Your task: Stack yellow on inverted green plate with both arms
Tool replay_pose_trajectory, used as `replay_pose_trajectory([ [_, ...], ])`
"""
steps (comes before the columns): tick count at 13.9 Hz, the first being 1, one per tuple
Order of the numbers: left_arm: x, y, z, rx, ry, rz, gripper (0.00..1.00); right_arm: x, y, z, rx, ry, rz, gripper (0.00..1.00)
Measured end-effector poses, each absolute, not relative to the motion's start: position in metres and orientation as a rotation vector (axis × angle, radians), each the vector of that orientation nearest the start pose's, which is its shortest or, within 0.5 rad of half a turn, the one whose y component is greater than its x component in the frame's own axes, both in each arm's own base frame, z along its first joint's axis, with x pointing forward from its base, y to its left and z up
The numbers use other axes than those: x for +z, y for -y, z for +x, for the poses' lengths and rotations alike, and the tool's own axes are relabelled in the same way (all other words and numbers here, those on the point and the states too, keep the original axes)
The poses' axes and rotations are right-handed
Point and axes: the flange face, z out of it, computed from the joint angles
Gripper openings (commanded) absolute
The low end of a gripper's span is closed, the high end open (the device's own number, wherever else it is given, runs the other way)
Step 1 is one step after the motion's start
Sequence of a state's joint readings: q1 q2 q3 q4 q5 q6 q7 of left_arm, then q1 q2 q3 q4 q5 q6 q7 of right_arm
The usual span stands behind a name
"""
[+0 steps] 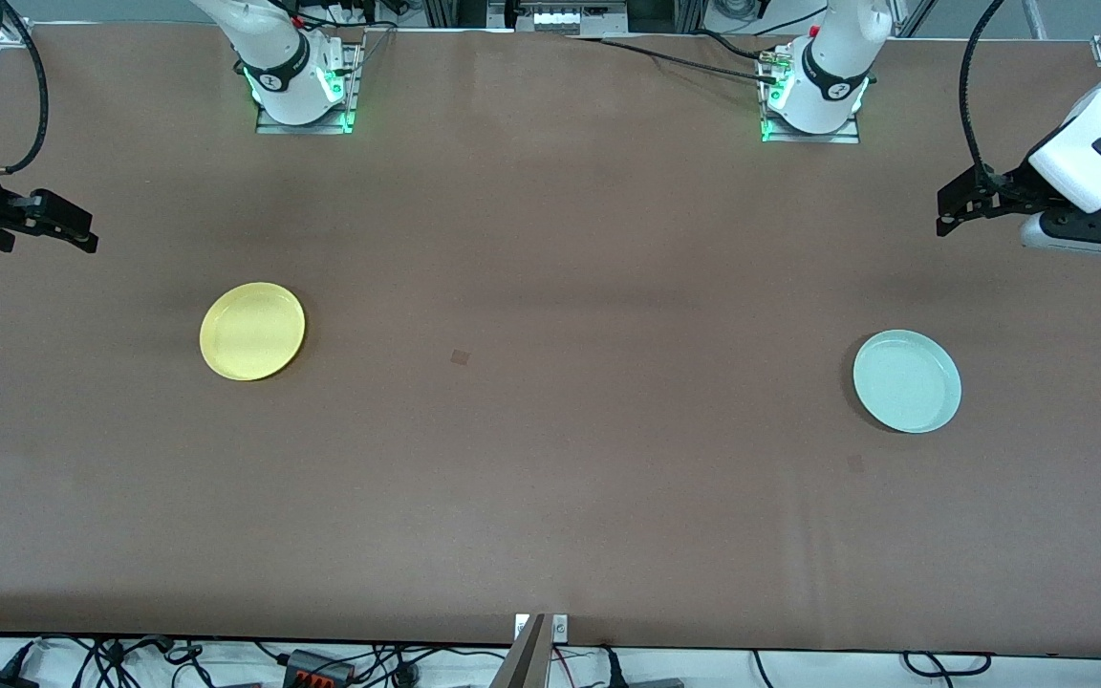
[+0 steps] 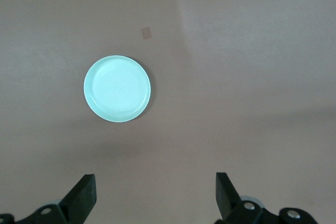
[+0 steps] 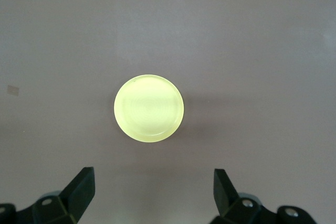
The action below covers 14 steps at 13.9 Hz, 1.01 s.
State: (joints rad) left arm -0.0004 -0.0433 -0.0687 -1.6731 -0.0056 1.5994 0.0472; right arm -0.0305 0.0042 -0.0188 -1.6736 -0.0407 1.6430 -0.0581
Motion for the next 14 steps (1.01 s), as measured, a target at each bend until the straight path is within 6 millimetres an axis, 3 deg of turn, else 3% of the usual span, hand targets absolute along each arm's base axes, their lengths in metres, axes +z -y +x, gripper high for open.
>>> replay_pose_trajectory([
  [14, 0.6027, 0.0383, 0.5403, 0.048, -0.181, -3.138, 1.0, 0.5787, 0.0331, 0.5559, 0.083, 0.015, -3.178, 1.0],
])
